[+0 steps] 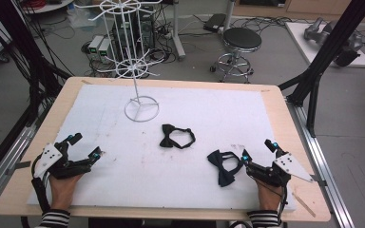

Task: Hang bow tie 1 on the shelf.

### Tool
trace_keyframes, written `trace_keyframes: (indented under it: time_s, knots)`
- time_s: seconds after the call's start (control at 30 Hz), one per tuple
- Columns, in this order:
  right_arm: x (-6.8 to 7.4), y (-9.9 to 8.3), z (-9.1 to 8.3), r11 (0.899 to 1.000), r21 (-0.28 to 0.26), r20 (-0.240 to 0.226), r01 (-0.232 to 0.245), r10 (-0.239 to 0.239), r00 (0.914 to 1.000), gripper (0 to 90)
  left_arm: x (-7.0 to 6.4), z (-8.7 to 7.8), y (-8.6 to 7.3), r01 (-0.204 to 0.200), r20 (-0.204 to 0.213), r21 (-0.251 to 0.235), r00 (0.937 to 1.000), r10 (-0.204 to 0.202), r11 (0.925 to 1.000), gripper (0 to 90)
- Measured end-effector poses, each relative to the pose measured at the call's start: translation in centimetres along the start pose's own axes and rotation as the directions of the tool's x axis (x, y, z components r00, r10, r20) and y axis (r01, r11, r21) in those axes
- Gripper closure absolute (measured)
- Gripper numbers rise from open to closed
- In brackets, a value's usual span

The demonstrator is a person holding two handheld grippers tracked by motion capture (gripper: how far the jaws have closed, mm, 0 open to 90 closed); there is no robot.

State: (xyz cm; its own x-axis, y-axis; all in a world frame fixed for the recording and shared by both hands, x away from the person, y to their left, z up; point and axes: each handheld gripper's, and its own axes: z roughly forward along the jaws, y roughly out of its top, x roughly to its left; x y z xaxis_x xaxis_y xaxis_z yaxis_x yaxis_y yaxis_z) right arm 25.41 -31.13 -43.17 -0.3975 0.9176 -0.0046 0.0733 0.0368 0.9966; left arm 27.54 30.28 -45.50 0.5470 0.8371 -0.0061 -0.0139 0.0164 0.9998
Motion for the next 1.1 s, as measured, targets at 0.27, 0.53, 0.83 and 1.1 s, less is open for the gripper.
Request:
trace_keyframes:
  time_s: [0.27,0.53,0.83,1.1]
  knots:
    - [0.5,2.3,-0.3,0.998,0.045,-0.038,0.049,-0.048,0.9982,10.4,0.0,0.0,0.0,-0.001,0.000,0.001,1.0000,0.001,1.0000,10.4]
    - [0.6,4.5,-0.3,0.992,0.105,-0.087,0.075,-0.066,0.9941,10.3,0.0,0.0,0.0,0.000,-0.001,-0.003,1.0000,0.000,1.0000,10.4]
    - [0.7,6.0,-0.5,0.967,0.237,-0.103,0.090,-0.067,0.9925,10.4,0.0,-0.1,0.0,-0.004,-0.003,-0.003,1.0000,0.004,1.0000,10.4]
    - [1.1,7.0,-0.5,0.949,0.293,-0.137,0.118,-0.080,0.9874,10.4,-0.1,-0.1,0.0,-0.008,-0.007,-0.002,0.9999,0.008,1.0000,10.4]
